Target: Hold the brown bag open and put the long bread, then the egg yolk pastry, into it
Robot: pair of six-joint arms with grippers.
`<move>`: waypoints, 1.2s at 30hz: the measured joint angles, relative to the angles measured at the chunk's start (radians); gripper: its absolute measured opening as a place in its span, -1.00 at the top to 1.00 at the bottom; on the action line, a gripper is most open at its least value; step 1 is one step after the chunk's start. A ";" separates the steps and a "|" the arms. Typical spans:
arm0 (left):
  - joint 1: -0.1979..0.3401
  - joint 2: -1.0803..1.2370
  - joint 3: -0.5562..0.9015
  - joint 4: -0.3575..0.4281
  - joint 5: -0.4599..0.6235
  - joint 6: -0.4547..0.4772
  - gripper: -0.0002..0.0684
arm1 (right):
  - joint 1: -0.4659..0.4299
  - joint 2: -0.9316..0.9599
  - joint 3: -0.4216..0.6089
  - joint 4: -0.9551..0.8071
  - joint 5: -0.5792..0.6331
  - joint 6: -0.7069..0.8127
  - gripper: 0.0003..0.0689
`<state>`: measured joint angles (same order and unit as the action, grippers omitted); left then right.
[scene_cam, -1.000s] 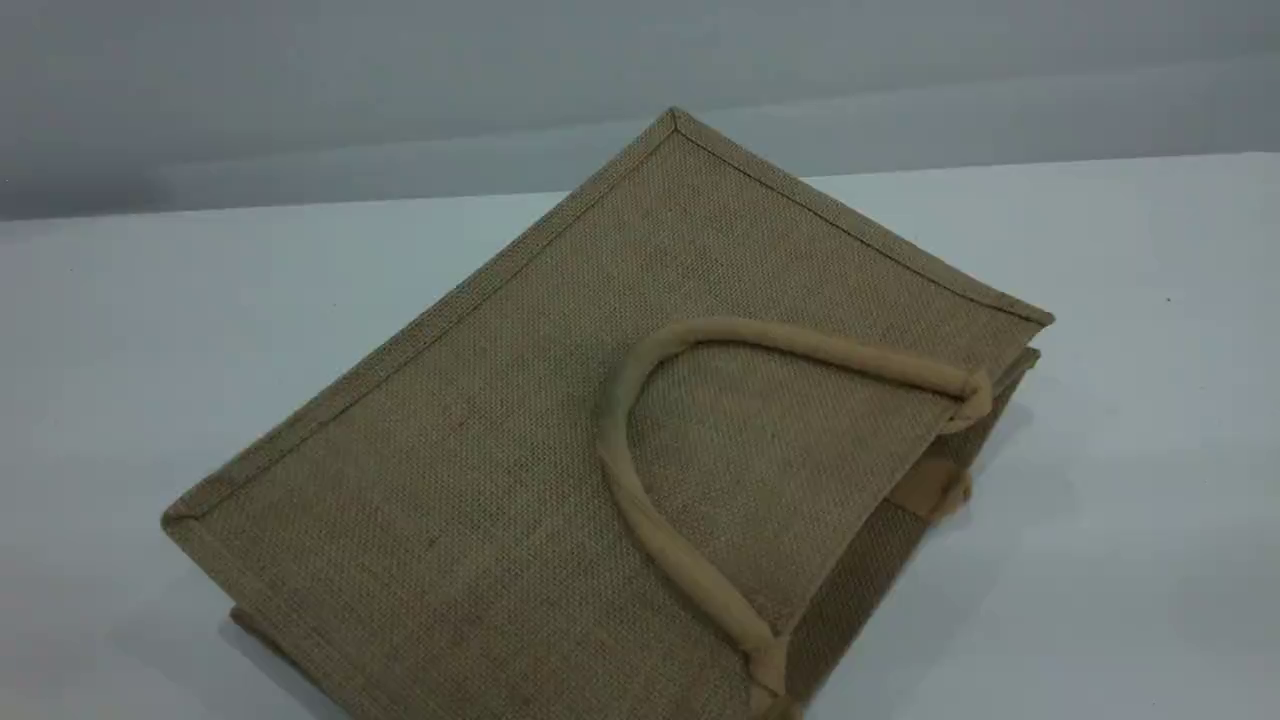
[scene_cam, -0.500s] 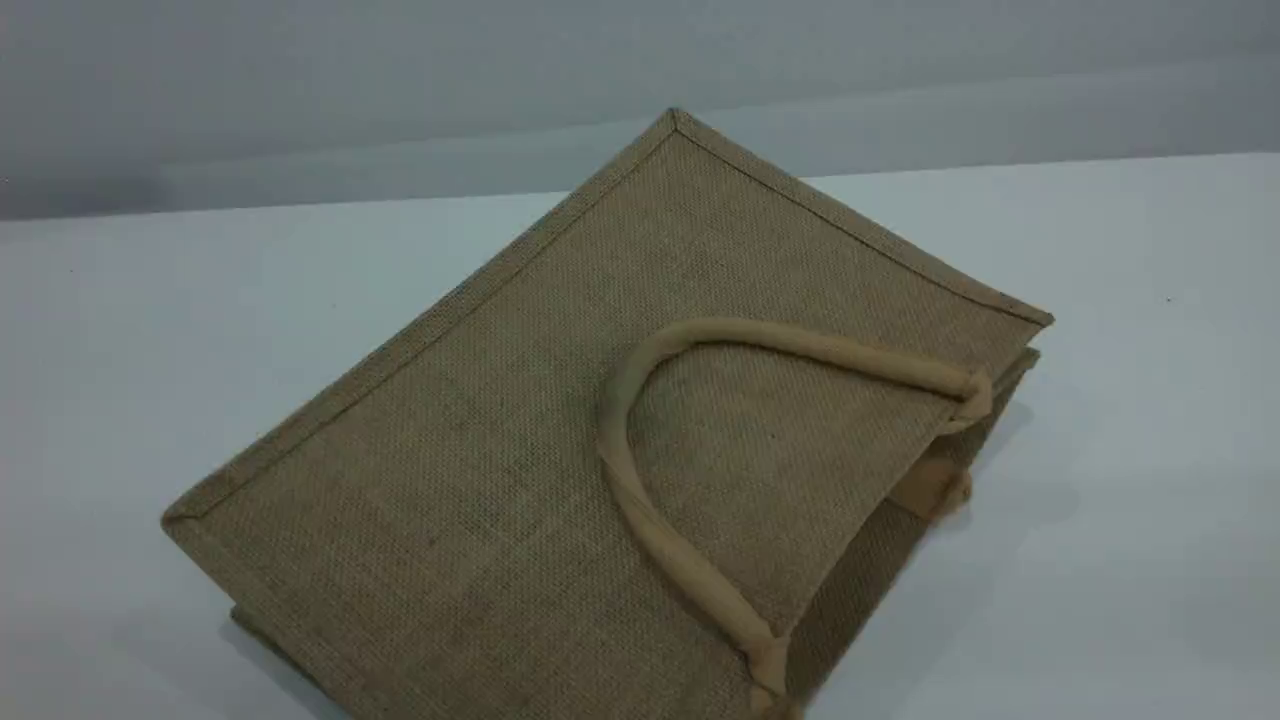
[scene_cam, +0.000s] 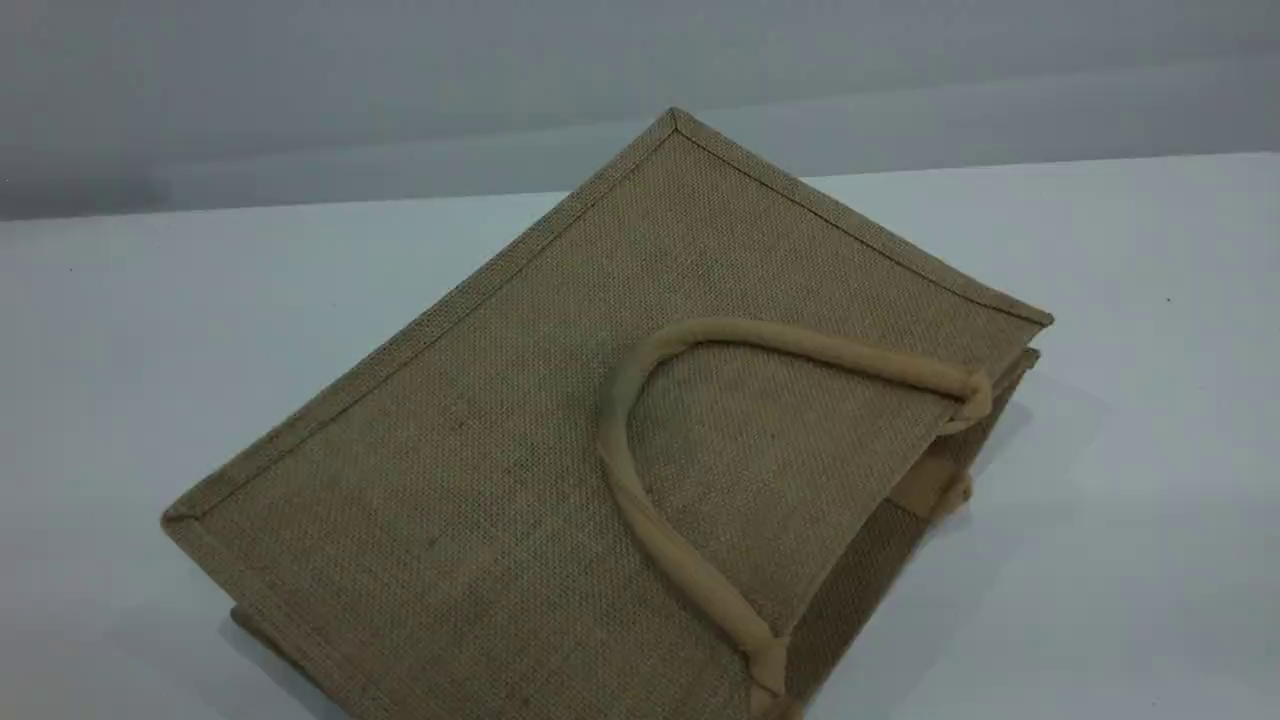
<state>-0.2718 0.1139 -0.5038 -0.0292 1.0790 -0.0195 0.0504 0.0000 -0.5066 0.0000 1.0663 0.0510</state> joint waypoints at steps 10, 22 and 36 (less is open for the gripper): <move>0.213 -0.064 0.000 -0.006 0.001 0.009 -0.66 | 0.000 0.000 0.000 0.000 -0.002 0.000 -0.51; 0.219 -0.114 0.000 -0.004 0.001 0.007 -0.66 | 0.000 0.000 0.000 0.000 -0.002 0.000 -0.51; 0.219 -0.114 0.000 -0.004 0.001 0.008 -0.66 | 0.000 0.000 0.000 0.000 -0.002 0.000 -0.51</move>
<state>-0.0525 0.0000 -0.5038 -0.0328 1.0801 -0.0113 0.0504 0.0000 -0.5062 0.0000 1.0645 0.0510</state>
